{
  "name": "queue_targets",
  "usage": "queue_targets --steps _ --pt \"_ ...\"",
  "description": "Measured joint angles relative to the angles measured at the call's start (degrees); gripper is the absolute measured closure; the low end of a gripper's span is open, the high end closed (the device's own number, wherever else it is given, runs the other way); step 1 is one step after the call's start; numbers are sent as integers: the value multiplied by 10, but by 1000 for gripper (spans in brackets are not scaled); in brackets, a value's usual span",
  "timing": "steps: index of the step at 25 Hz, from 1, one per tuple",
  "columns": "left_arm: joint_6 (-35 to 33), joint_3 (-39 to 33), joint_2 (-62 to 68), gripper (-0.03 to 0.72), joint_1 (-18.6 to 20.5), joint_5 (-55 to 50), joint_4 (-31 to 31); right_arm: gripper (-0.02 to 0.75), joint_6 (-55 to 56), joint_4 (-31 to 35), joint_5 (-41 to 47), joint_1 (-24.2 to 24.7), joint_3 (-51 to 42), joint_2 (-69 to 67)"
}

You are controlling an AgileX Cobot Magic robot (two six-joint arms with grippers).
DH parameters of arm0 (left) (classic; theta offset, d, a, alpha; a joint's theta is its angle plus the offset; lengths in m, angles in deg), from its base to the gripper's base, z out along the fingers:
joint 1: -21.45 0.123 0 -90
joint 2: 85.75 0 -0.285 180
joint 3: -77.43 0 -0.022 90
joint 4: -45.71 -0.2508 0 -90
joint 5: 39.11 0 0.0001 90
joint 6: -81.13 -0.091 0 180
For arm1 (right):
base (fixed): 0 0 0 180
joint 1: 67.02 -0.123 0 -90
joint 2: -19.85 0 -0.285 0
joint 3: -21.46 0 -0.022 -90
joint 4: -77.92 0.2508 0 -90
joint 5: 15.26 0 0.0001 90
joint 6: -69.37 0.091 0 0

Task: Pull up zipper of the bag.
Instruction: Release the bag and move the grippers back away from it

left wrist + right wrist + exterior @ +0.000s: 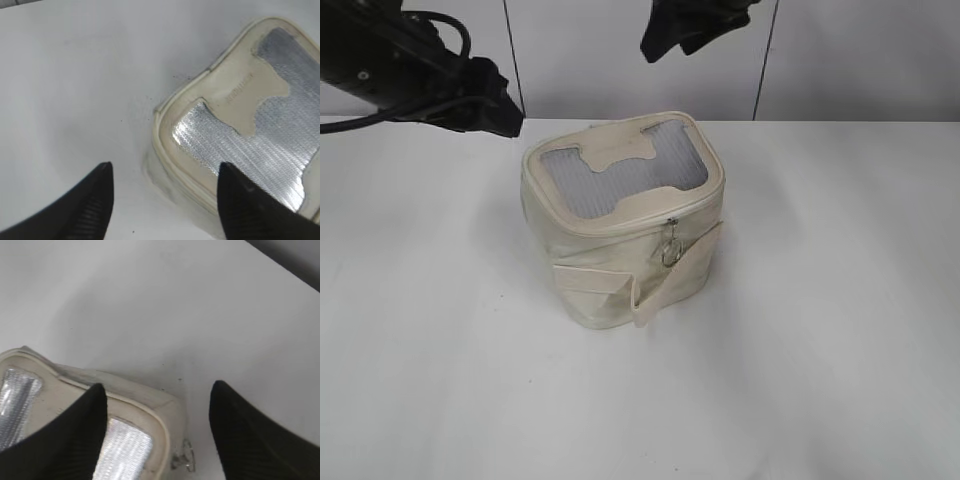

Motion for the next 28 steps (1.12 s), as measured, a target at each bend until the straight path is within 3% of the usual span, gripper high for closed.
queue_targets --steps 3,8,14,19,28 --pt "-13 10 23 192 1 16 7 243 15 -2 0 27 0 0" --pt "-47 90 69 192 1 14 10 295 42 -5 0 51 0 0" --pt "-86 226 168 192 1 -79 15 326 59 -11 0 55 0 0" --pt "-149 331 244 192 1 -150 76 327 80 -66 0 55 0 0" --pt "-211 449 337 191 -3 -215 119 328 83 -87 0 57 0 1"
